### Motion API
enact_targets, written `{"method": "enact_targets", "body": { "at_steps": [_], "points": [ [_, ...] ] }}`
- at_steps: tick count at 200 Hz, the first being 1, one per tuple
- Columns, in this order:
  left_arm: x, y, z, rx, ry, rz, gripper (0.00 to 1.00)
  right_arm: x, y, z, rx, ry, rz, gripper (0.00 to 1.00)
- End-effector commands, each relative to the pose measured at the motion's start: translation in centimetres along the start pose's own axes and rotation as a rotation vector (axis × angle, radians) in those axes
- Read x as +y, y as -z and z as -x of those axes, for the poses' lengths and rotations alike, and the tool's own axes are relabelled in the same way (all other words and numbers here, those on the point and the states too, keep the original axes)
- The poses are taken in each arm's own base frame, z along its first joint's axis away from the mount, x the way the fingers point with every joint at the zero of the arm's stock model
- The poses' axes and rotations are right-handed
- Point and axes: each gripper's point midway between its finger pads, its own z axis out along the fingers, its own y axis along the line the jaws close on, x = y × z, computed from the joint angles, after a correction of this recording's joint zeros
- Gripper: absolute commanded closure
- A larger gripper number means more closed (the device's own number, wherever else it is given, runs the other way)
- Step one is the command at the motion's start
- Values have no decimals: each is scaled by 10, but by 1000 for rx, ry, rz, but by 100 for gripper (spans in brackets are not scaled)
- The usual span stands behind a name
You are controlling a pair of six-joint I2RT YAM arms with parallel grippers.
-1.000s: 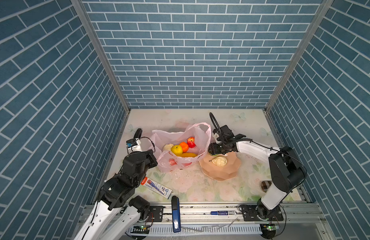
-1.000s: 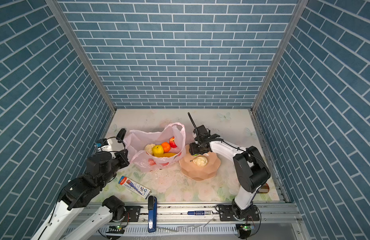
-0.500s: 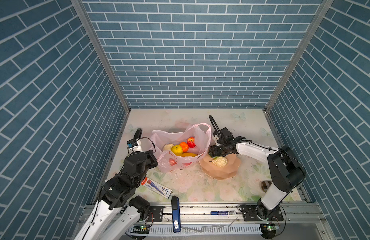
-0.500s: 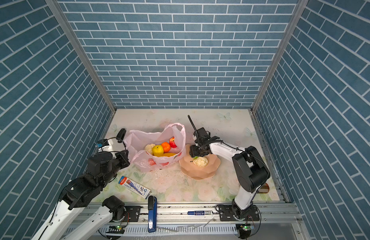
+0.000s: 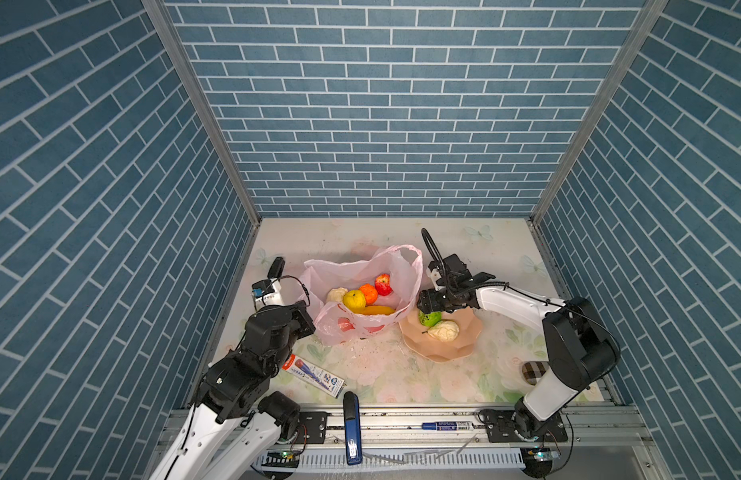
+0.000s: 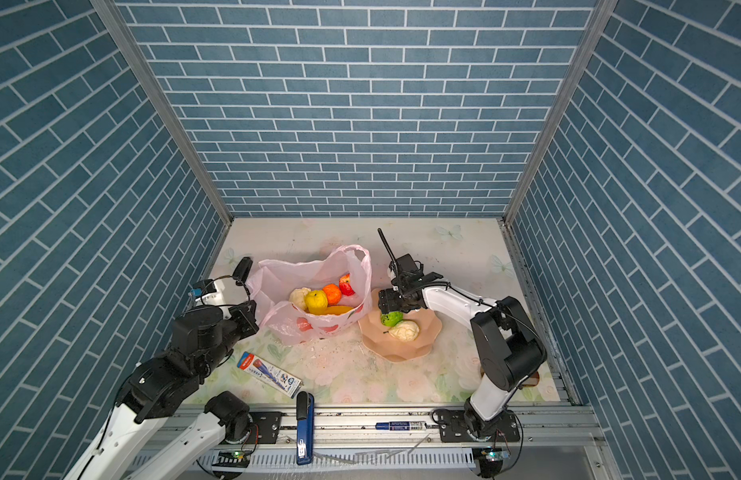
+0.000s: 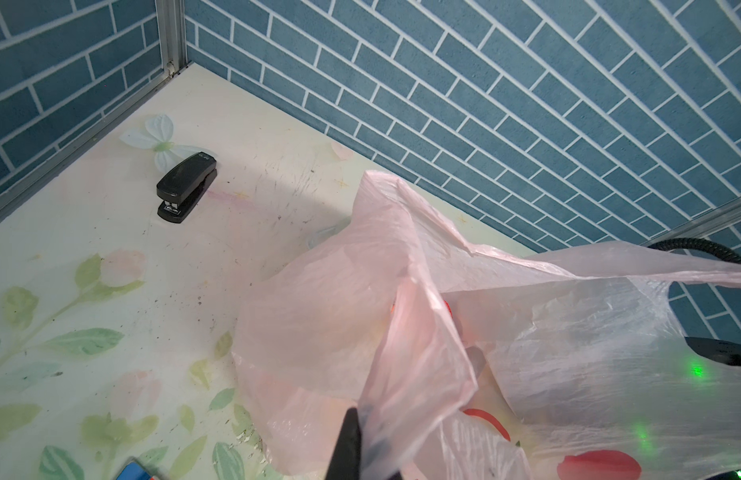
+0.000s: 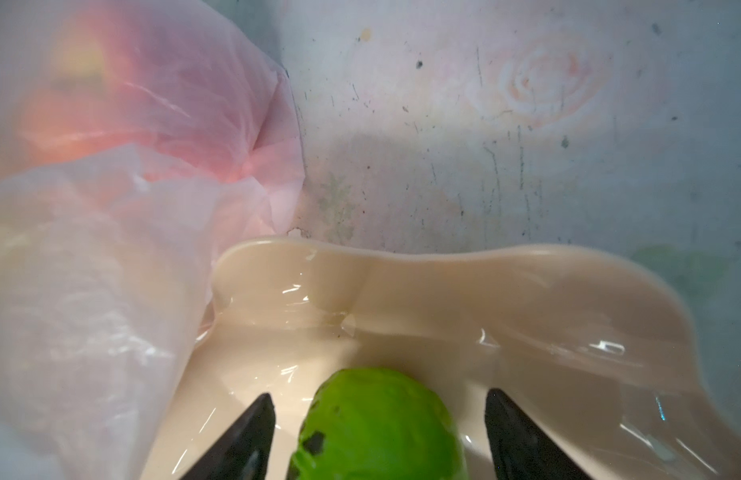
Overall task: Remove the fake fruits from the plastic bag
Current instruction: 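Carry the green fruit over the peach bowl and release it, then move the right gripper back over the pink bag toward the yellow fruit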
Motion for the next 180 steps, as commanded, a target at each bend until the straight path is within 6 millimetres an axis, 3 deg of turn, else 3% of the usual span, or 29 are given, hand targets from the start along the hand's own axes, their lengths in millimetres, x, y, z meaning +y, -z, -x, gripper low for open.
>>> {"method": "enact_targets", "body": {
  "at_steps": [1, 28, 59, 80, 104, 138, 180],
  "points": [
    [5, 1, -3, 11, -10, 15, 93, 0, 23, -1, -32, -4, -23, 20],
    [7, 1, -10, 43, -25, 20, 93, 0, 59, 11, -107, 3, -58, 22],
    [12, 2, -28, 115, -42, 17, 93, 4, 124, 33, -263, 21, -89, 28],
    [15, 4, -40, 157, -49, 10, 93, 18, 166, 47, -360, 99, -114, 35],
    [20, 3, -54, 205, -45, 11, 93, 58, 194, 63, -413, 256, -143, 39],
    [22, -2, -75, 273, -19, 1, 94, 138, 226, 90, -532, 423, -21, 46],
    [30, -6, -89, 311, -7, 22, 94, 220, 228, 99, -560, 633, 74, 49]
  ]
}}
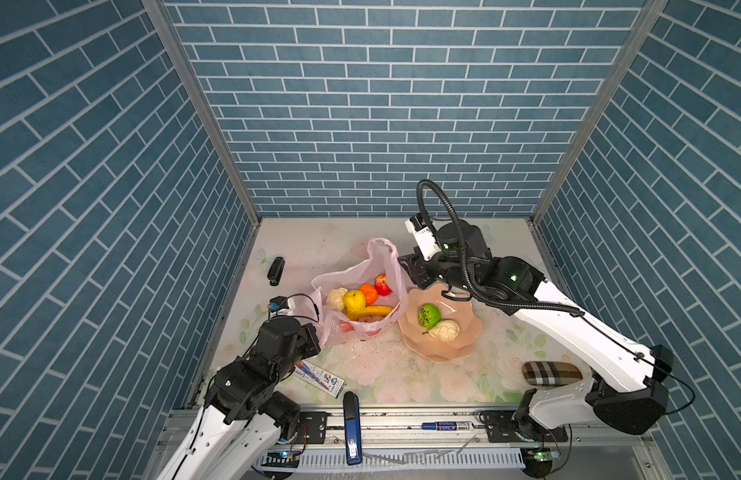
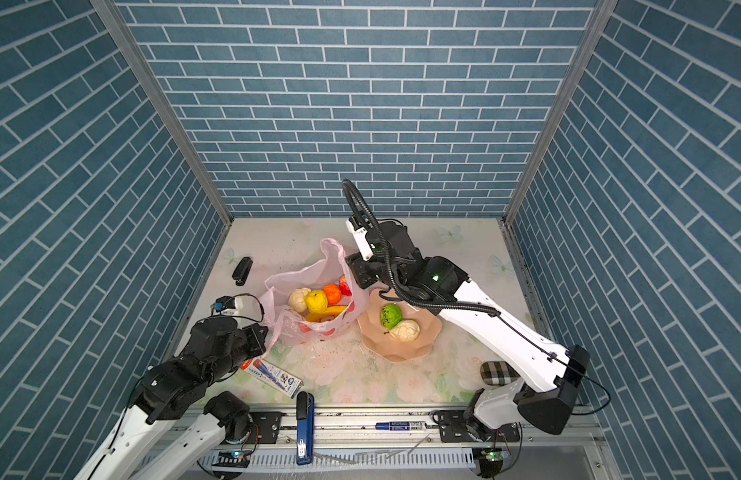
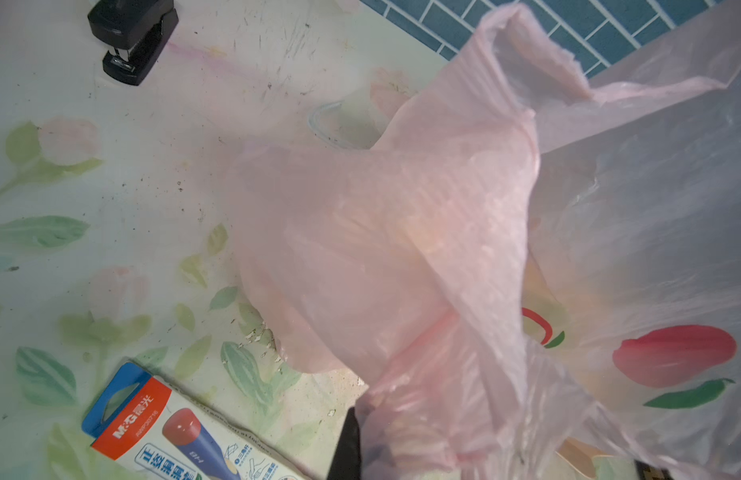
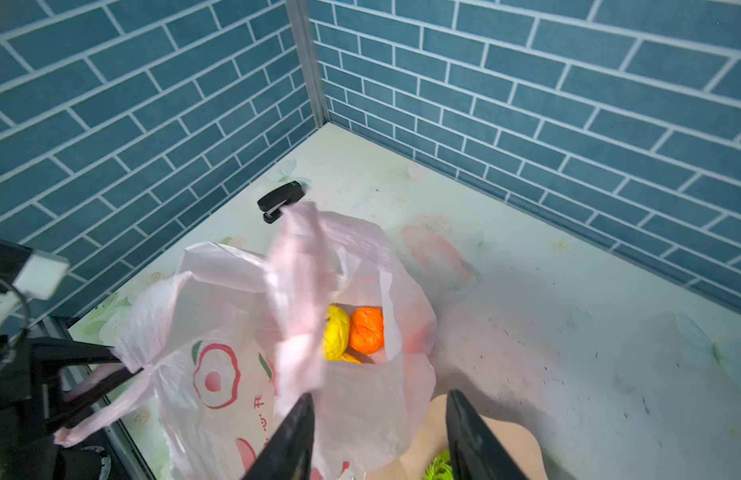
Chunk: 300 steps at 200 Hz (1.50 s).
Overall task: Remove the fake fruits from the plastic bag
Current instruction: 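Move the right gripper back over the pink bag toward the yellow fruit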
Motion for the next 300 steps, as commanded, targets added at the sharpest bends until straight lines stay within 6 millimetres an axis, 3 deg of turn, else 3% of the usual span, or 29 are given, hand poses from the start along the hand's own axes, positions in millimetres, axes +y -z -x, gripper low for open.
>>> {"method": "enact_targets", "body": {
  "at_steps": [1, 45, 77, 101, 120, 156, 189, 216, 261, 285, 300],
  "points": [
    [5, -1, -8, 29, 17, 12, 94, 28, -10, 15, -6, 152, 36, 49],
    [5, -4, -11, 38, 23, 7, 94, 73, -27, 25, -24, 174, 181, 49],
    [5, -4, -13, 39, 35, -3, 95, 92, -70, -5, 97, 164, 244, 52],
    [8, -1, -15, 38, 42, 3, 94, 96, -83, -15, 124, 145, 254, 53],
    [10, 1, -14, 32, 41, 8, 95, 88, -75, -9, 100, 148, 216, 53],
    [7, 1, -10, 18, 38, -1, 94, 58, -44, 12, 56, 153, 120, 48],
    [5, -1, -10, 19, 37, -6, 94, 48, -21, 21, 36, 162, 95, 48],
    [3, -1, -7, 9, 37, -16, 94, 41, 2, 42, -22, 170, 83, 47],
    [-1, -3, -4, -1, 37, -28, 94, 65, 18, 72, -61, 190, 207, 52],
    [-3, -3, -1, -13, 40, -37, 94, 80, 13, 85, -70, 196, 274, 57],
    [-5, -3, 1, -20, 42, -43, 94, 91, -1, 84, -45, 187, 317, 62]
  ]
}}
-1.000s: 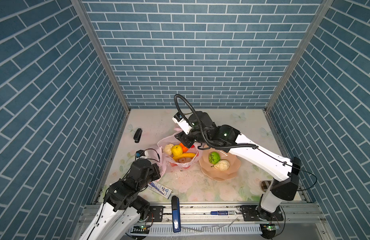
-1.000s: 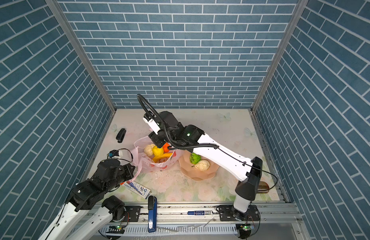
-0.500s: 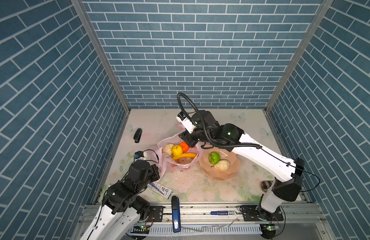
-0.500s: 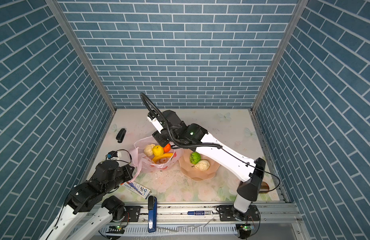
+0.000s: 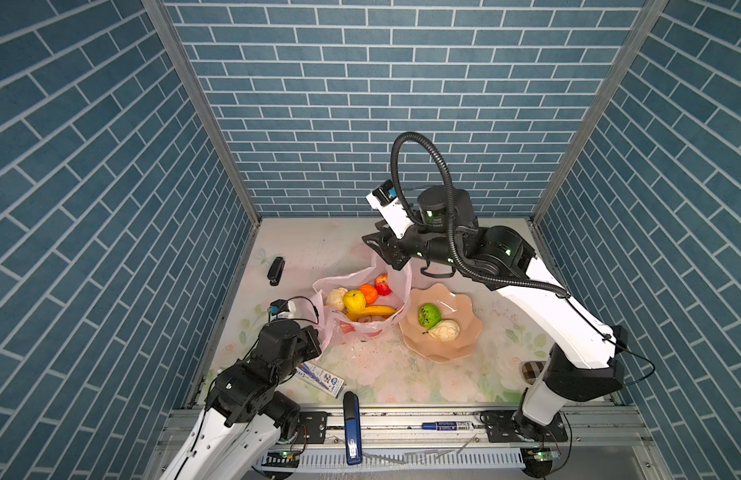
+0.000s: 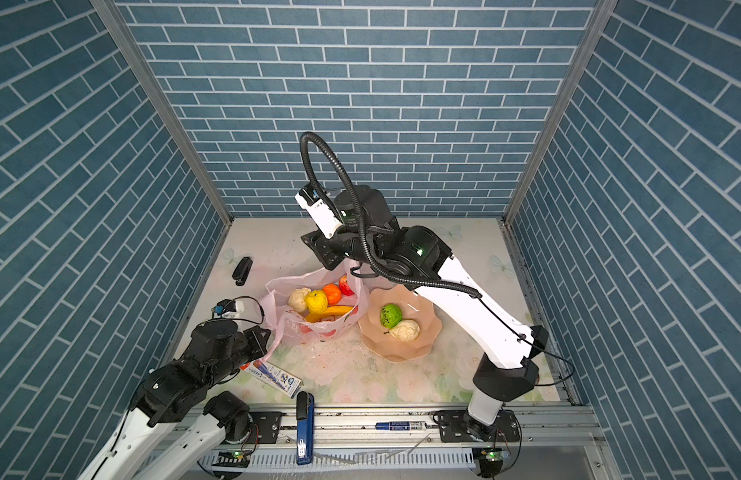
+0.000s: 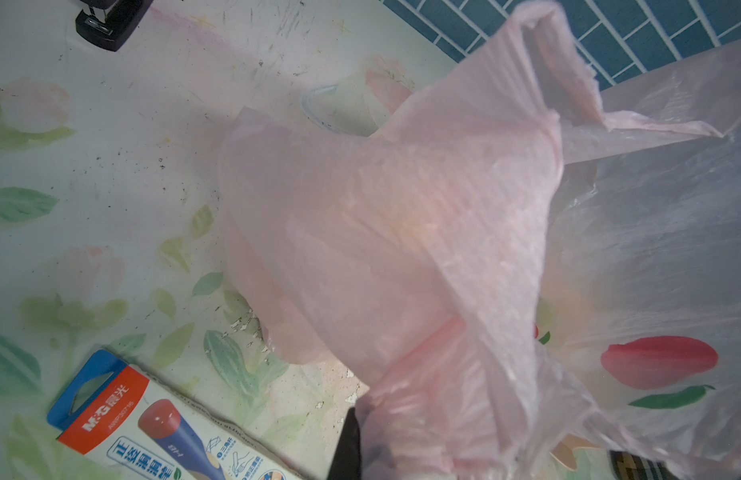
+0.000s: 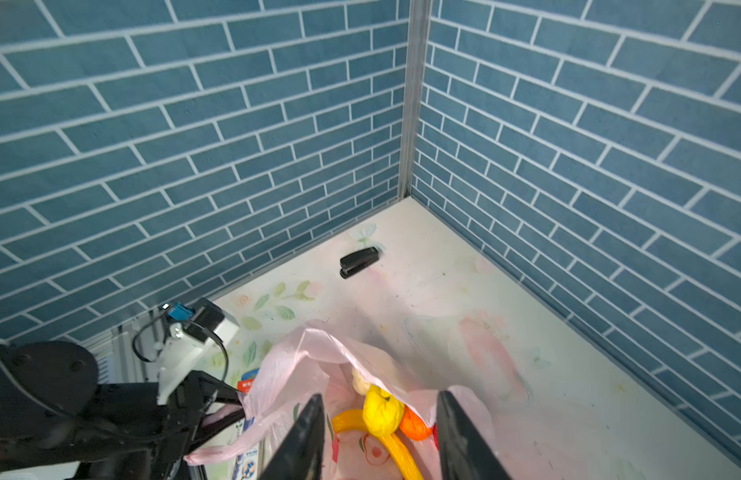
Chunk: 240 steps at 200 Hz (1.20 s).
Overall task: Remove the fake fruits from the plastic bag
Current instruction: 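Lower the open right gripper into the bag onto the yellow fruit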
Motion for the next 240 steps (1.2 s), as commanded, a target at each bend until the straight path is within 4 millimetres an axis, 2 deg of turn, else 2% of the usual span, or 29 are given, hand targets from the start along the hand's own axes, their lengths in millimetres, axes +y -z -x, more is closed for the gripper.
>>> {"method": "enact_targets", "body": {
  "at_steps": [1, 17, 35, 60, 82, 121, 144, 167, 212, 240],
  "points": [
    [-1, -2, 4, -21, -2, -5, 94, 17, -25, -17, 88, 24, 100, 63],
    [-3, -1, 6, -26, -2, -10, 94, 30, -50, -32, 145, -10, 168, 70],
    [-4, 2, 8, -29, 1, -15, 94, 36, -77, -61, 237, -53, 197, 77],
    [-3, 7, 4, -14, 8, -15, 94, 42, -106, -115, 376, -113, 208, 81],
    [3, 8, -4, 17, 20, 1, 94, 45, -116, -167, 499, -139, 193, 83],
    [11, 12, -16, 75, 33, 34, 94, 46, -113, -250, 667, -194, 161, 84],
    [17, 14, -21, 103, 36, 69, 94, 45, -108, -289, 740, -206, 141, 84],
    [14, 19, -18, 114, 51, 73, 94, 55, -104, -318, 791, -220, 180, 84],
    [18, 26, -16, 130, 53, 126, 94, 93, -82, -373, 927, -178, 297, 83],
    [22, 25, -14, 128, 60, 160, 94, 93, -75, -392, 966, -144, 301, 83]
  ]
}}
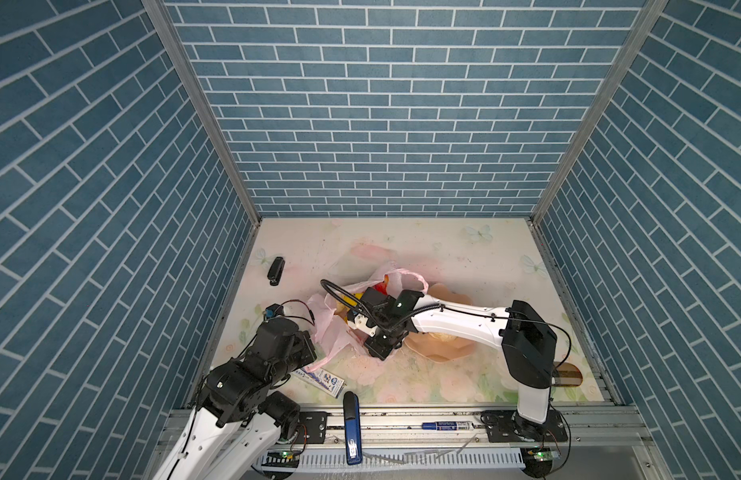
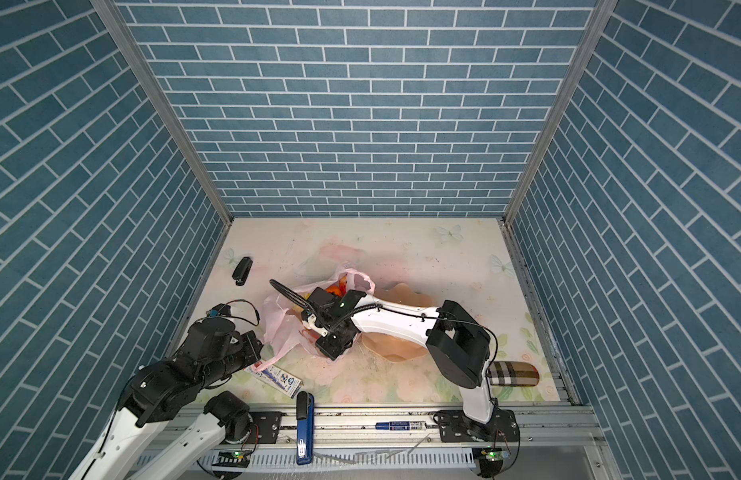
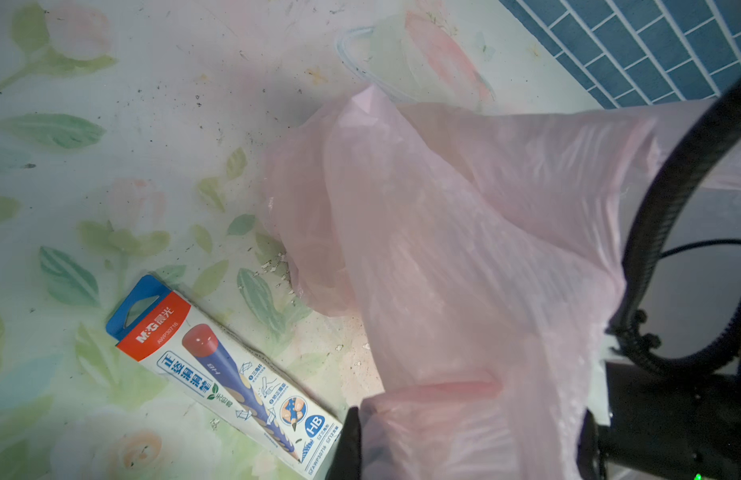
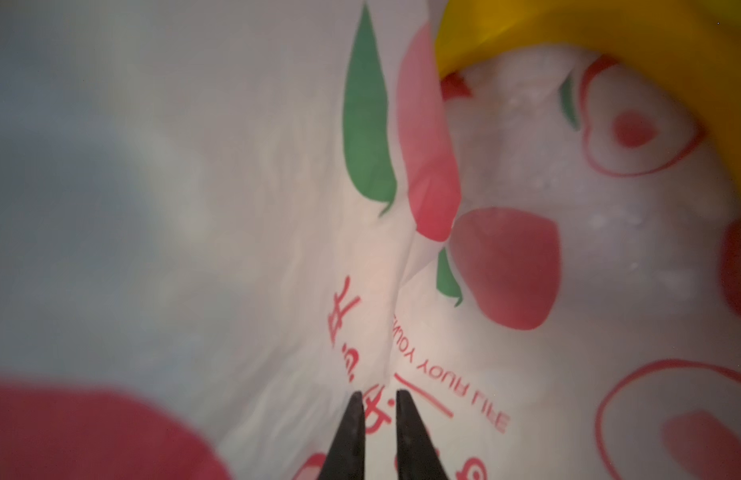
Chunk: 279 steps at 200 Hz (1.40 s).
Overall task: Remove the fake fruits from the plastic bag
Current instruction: 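Lower the open right gripper into the bag onto the yellow fruit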
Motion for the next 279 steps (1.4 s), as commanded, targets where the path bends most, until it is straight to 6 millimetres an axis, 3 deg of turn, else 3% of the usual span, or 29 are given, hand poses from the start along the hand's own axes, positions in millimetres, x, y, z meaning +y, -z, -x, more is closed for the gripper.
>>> {"method": "enact_targets", "body": {
  "at_steps": [1, 27, 70, 129, 163, 193, 223, 275, 279],
  "points": [
    [10, 3, 1, -1, 14, 58, 94, 6, 1, -12, 12, 46, 22, 83],
    [12, 2, 1, -6, 25, 67, 94, -7, 1, -2, -5, 61, -47, 81],
    [16, 8, -8, -5, 41, 23, 95, -39, 6, 40, -99, -9, -152, 80],
    [38, 14, -38, 95, 63, 65, 95, -86, 19, 90, -239, -149, -250, 61],
    [35, 3, -44, 123, 66, 50, 96, -97, 26, 115, -314, -228, -227, 37],
    [34, 3, -42, 114, 65, 43, 96, -100, 28, 130, -370, -276, -200, 23],
    [36, -5, -48, 126, 66, 44, 96, -99, 25, 142, -396, -304, -176, 20],
    [33, -11, -47, 109, 74, 14, 96, -115, 28, 160, -450, -370, -249, 18],
    [32, -12, -46, 108, 74, 11, 96, -121, 15, 157, -428, -378, -260, 18]
  ]
}}
